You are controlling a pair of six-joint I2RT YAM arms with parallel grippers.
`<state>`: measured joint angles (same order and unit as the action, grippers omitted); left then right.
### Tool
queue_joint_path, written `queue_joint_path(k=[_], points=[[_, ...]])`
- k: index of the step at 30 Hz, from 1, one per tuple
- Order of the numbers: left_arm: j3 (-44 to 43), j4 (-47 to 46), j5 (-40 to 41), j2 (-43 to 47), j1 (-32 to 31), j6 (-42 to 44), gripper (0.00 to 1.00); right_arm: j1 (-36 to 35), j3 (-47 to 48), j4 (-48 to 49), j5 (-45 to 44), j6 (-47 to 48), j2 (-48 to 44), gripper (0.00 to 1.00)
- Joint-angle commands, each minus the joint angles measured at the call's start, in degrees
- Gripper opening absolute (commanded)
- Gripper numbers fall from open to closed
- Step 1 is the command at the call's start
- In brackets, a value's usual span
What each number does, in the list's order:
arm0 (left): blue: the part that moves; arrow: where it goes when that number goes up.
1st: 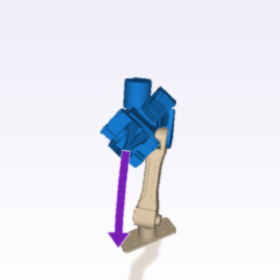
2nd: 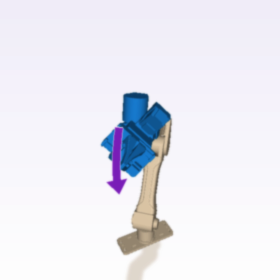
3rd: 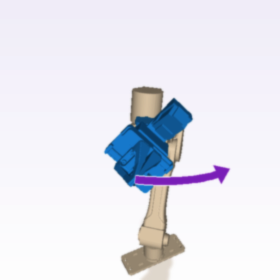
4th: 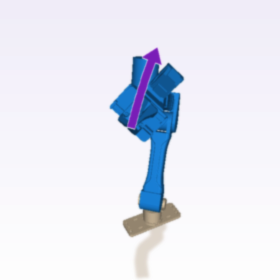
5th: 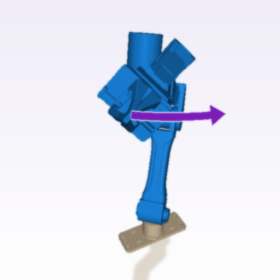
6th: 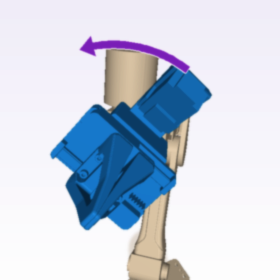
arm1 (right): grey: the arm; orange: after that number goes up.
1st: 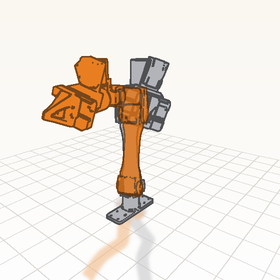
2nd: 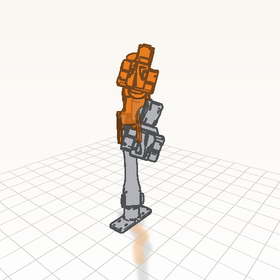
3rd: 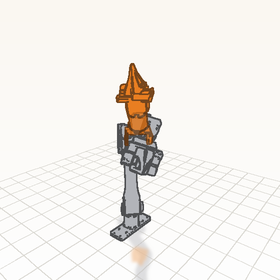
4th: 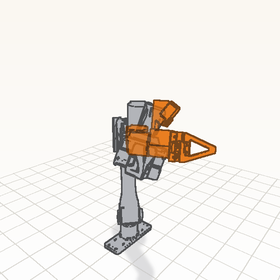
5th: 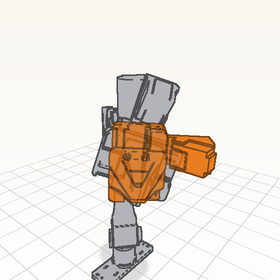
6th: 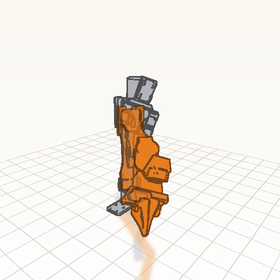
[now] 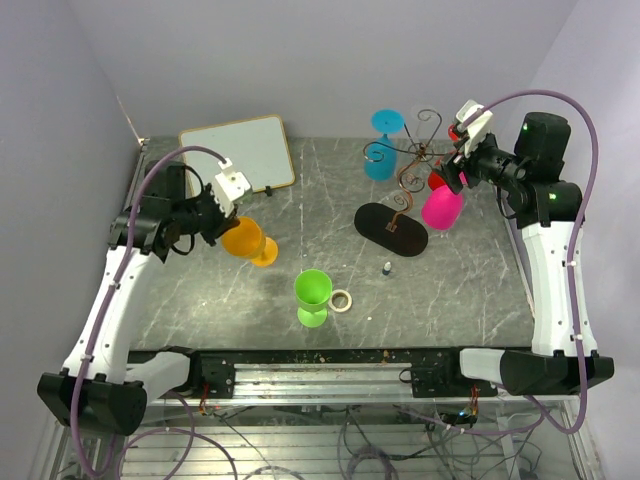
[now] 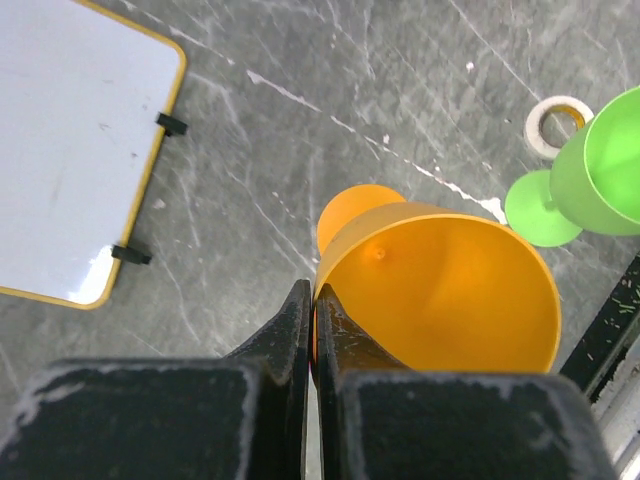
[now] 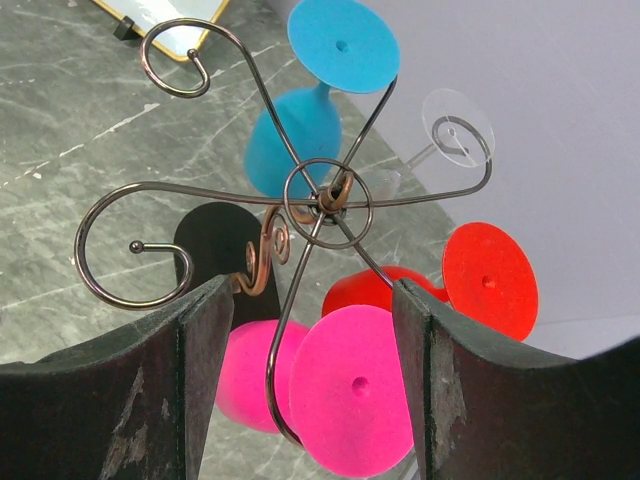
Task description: Place the wine glass upside down on the wine glass rack
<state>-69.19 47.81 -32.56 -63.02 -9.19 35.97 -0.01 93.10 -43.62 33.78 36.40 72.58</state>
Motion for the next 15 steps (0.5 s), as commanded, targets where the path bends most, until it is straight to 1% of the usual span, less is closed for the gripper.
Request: queue_joint_path(k=[1, 4, 6, 9, 12, 15], points=[[-3.79, -2.77, -2.05, 2.11, 0.4, 1.19, 0.07, 0.44, 0.29, 0.57, 1.03, -0.46, -0.41, 0.65], [-6.22, -3.5, -1.76, 2.89, 0.4, 3.05, 0.07, 0.41, 0.02, 0.61, 1.23, -0.54, -0.59, 0.65], [-9.65, -2.59, -1.95, 1.77, 0.38, 2.28, 0.07, 0.38, 0.06, 0.7, 1.44, -0.62, -0.45, 0.65], [-13.63, -3.33, -4.41, 1.19, 0.33, -0.05, 0.07, 0.41, 0.54, 0.7, 2.61, -1.25, -0.17, 0.64], [-16.93, -5.63, -8.78, 0.16, 0.31, -6.28, 0.07, 0.48, 1.47, 0.59, 5.05, -2.38, 0.1, 0.65], [-18.94, -10.15, -14.85, -0.77, 0.31, -14.02, 0.07, 0.53, 2.52, 0.6, 7.81, -4.02, 0.2, 0.65]])
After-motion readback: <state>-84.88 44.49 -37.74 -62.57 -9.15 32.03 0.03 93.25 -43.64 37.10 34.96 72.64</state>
